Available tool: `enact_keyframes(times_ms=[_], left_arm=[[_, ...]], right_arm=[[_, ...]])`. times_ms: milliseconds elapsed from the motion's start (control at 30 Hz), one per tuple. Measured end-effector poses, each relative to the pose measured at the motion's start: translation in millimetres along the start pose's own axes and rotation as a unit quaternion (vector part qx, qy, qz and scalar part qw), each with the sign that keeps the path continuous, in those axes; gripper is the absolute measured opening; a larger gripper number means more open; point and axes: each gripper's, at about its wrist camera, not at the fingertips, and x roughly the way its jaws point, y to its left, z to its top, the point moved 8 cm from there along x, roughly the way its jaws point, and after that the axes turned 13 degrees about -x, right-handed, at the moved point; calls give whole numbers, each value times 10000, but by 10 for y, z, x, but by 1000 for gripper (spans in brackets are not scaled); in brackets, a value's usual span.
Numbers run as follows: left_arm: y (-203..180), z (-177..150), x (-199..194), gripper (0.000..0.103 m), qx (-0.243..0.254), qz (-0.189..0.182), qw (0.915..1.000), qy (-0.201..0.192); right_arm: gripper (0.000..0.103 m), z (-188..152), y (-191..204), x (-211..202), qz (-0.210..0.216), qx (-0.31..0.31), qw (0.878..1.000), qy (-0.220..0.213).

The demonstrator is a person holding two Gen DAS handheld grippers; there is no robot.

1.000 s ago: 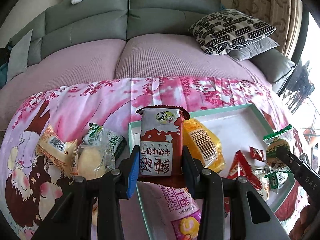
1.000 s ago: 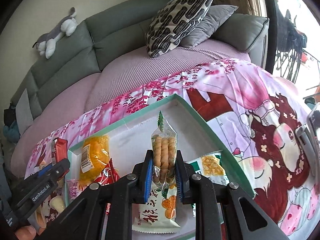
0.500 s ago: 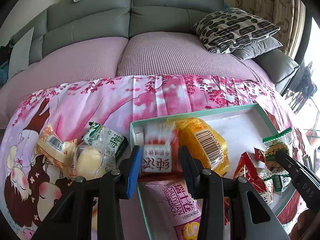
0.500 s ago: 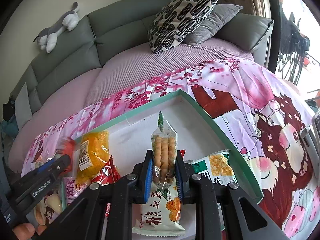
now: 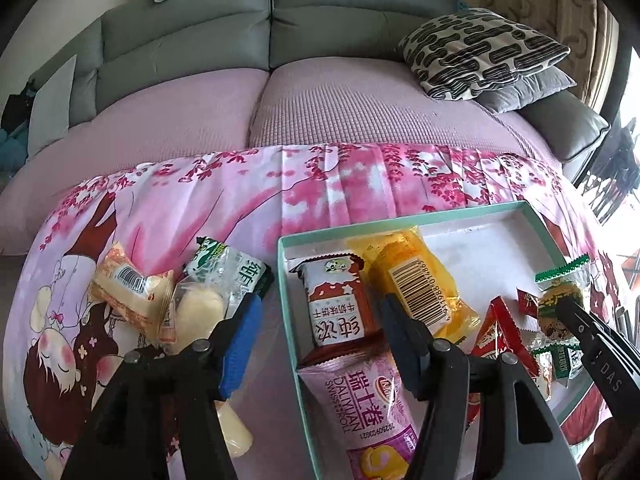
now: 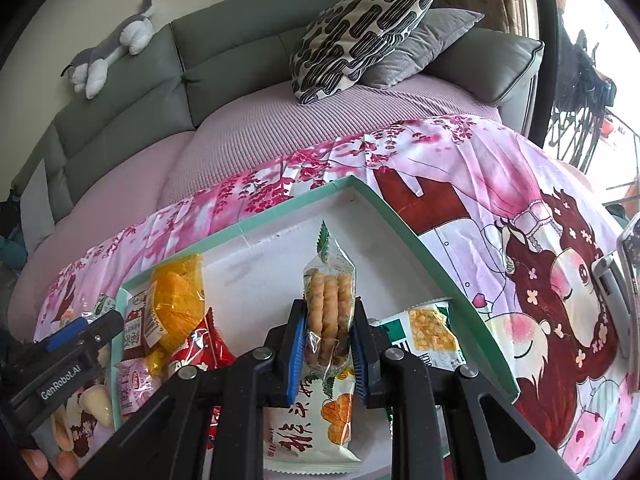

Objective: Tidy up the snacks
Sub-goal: 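Open the left tool to drop the box while the right tool releases the biscuit-stick bag, then move both open tools back toward the remaining snack pile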

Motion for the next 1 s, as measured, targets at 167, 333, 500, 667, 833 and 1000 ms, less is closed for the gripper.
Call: enact_keyframes(times_ms=[167, 333, 500, 667, 833, 1000], left_arm=[[42, 16, -24, 71, -54, 75, 10000, -20], [61, 42, -34, 85, -106, 144, 9998, -102], [100, 18, 0, 98, -128, 296, 9995, -29], [124, 17, 4, 103, -152, 367, 9992, -70], [167, 35, -4, 103, -201, 467, 9986, -157], [192, 41, -14, 103, -257, 447, 9985, -170]], right_arm=[[29, -4, 12, 17, -131, -91, 9998, 70], [80, 18, -21, -25, -338, -148, 9993, -2], [84, 13, -39, -10, -425, -188, 9989, 53], [103, 13, -78, 3, -502, -150, 9986, 47], [103, 19, -90, -7, -534, -128, 9985, 45], [103, 22, -71, -19, -521, -171, 9985, 37]])
